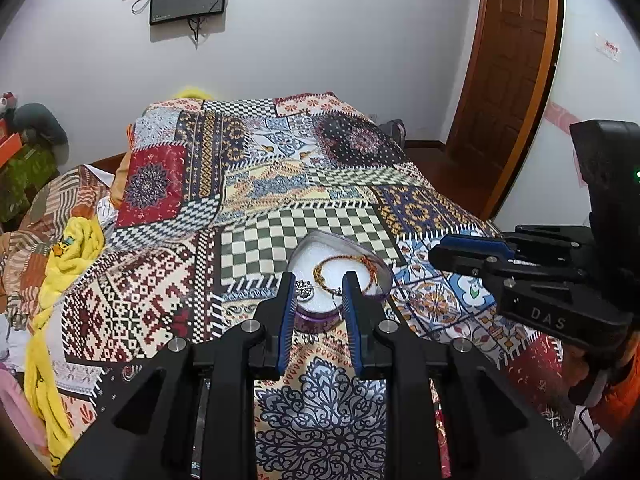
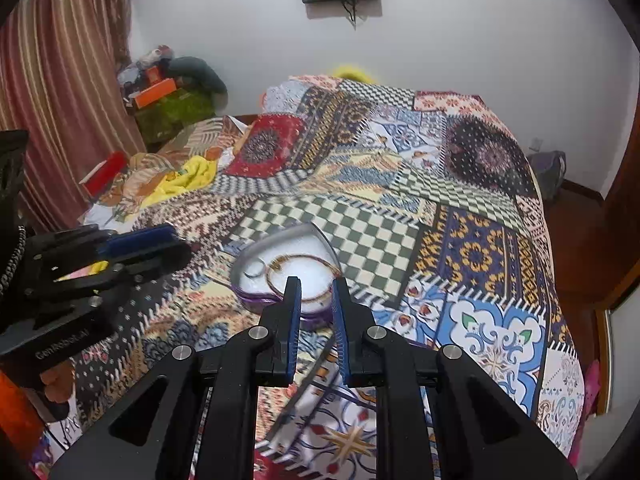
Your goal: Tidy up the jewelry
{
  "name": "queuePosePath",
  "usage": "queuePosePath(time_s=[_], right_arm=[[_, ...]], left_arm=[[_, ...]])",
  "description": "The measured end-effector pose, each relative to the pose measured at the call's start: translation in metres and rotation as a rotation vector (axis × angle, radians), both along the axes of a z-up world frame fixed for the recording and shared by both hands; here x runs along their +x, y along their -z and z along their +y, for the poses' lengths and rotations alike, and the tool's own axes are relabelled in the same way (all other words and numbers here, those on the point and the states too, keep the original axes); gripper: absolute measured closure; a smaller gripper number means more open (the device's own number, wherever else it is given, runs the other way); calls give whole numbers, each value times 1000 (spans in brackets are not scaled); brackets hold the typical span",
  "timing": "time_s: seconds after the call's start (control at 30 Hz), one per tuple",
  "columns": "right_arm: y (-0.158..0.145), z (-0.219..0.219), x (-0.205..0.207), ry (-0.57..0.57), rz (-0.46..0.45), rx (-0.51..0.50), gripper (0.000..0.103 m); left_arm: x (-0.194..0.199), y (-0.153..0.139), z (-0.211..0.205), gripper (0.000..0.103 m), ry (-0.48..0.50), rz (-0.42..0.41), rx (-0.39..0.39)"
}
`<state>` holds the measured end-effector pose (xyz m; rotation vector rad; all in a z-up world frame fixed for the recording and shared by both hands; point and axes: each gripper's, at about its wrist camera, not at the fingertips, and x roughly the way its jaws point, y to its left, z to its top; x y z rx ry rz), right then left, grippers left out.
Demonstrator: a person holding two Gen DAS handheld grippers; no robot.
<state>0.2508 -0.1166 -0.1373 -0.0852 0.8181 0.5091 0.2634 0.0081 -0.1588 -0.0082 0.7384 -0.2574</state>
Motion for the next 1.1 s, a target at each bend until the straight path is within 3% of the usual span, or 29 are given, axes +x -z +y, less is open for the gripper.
queuePosePath(time_s=[0.37, 0.73, 0.93, 1.0, 1.1], right_arm=[[39, -18, 0, -26, 95, -112, 85], [68, -11, 27, -62, 214, -125, 85], [74, -3, 29, -86, 210, -150, 85], [74, -4, 29, -85, 210, -144, 93], [73, -7, 29, -72, 201, -143, 93]], left_arm=[[-4, 24, -4, 81, 18, 54, 4], [4, 26, -3, 81, 16, 55, -3], [10, 28, -3, 81, 15, 60, -2], [11, 27, -3, 81, 16, 59, -4], [14, 25, -4, 81, 18, 53, -2]])
